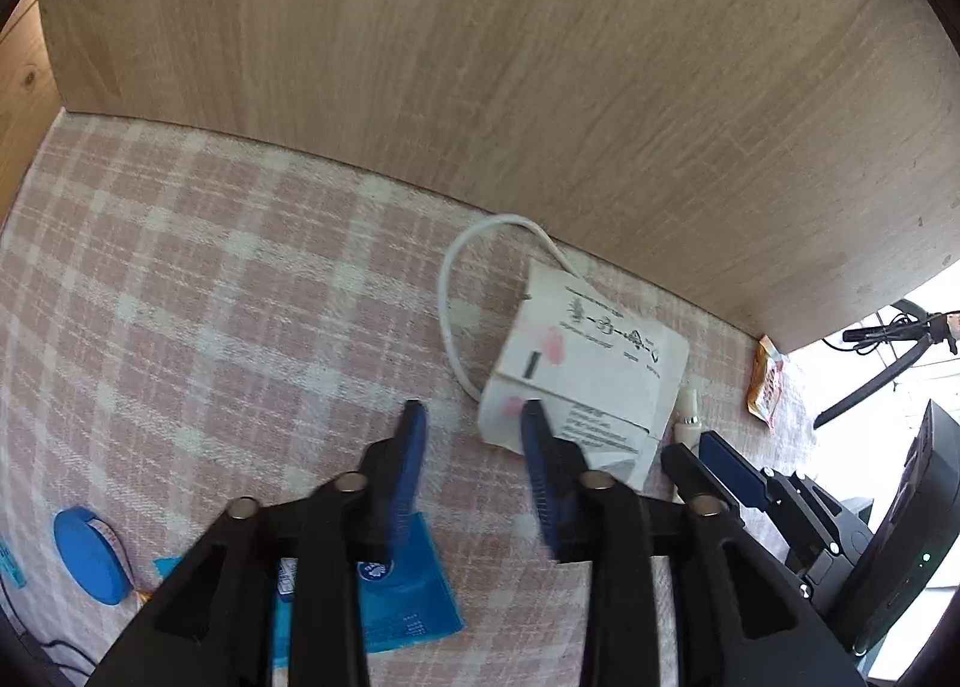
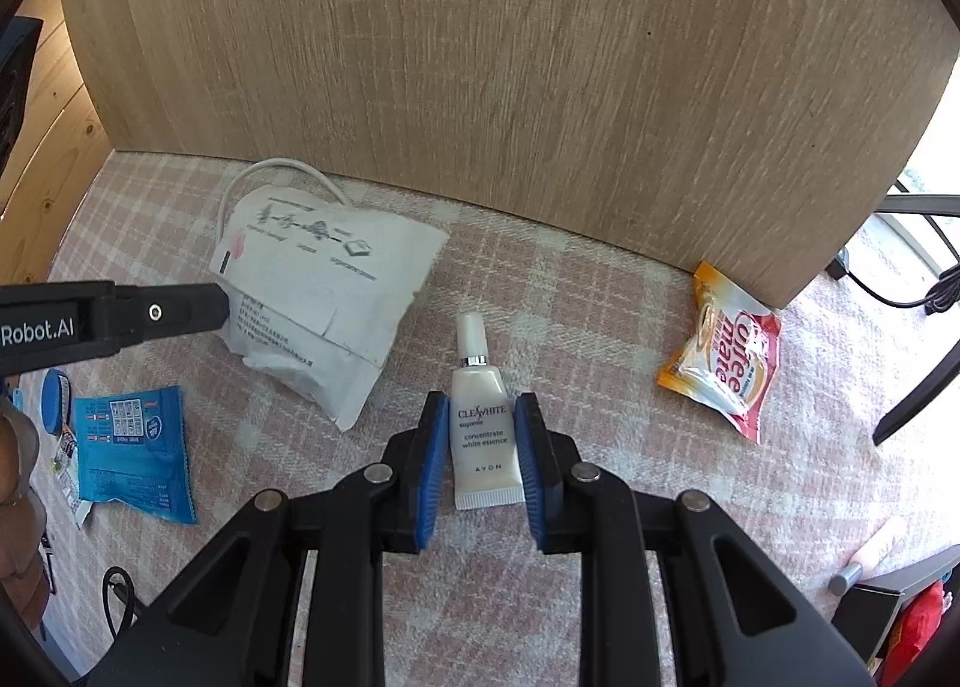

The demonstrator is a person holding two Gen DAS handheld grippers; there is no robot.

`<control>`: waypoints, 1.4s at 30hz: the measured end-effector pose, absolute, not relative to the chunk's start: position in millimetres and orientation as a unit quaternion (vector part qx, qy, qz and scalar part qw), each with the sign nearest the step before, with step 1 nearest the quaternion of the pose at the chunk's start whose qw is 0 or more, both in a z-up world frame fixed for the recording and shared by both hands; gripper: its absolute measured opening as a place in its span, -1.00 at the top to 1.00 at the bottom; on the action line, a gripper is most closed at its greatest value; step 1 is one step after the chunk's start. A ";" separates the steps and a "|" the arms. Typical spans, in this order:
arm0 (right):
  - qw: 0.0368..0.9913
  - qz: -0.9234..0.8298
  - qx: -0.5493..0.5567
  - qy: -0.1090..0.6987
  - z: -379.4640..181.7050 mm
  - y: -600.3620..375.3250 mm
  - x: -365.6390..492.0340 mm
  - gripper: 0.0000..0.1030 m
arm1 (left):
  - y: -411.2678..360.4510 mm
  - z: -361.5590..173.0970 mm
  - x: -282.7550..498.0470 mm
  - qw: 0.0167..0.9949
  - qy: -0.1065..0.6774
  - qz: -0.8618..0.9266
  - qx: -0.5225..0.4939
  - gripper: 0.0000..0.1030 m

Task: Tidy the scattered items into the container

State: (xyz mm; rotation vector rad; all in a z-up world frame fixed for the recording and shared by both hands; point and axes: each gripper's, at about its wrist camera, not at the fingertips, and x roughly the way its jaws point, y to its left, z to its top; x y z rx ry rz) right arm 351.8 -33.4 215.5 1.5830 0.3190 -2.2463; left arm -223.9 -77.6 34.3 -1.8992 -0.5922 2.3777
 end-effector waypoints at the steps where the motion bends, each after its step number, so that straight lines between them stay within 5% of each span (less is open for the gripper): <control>1: 0.187 -0.797 0.564 0.110 216.2 -32.1 352.7 0.56 | -81.1 37.9 -219.6 0.024 -0.192 0.771 -0.607 -0.03; 4: 0.185 -0.796 0.568 0.097 218.2 -27.1 354.5 0.56 | -90.2 46.6 -208.2 0.025 -0.186 0.775 -0.604 -0.29; 10: 0.175 -0.798 0.570 0.085 222.9 -20.4 356.9 0.56 | -106.8 56.3 -181.7 0.035 -0.238 0.760 -0.604 -0.24; 21: 0.172 -0.797 0.575 0.067 230.2 -7.4 371.8 0.56 | -97.6 76.2 -116.8 0.061 -0.217 0.754 -0.618 0.06; 28: 0.173 -0.800 0.572 0.062 235.2 -5.9 386.7 0.56 | -107.2 93.2 -58.4 0.066 -0.228 0.749 -0.618 0.56; 31: 0.173 -0.799 0.573 0.053 236.3 -7.3 371.6 0.57 | -120.7 106.3 -25.8 0.056 -0.231 0.755 -0.611 0.95; 33: 0.174 -0.797 0.578 0.041 239.9 -0.3 317.8 0.57 | -131.2 116.1 -2.0 0.061 -0.237 0.755 -0.608 0.96; 42: 0.167 -0.804 0.571 0.010 264.7 32.7 337.5 0.57 | -189.3 163.2 167.1 0.065 -0.230 0.778 -0.581 1.00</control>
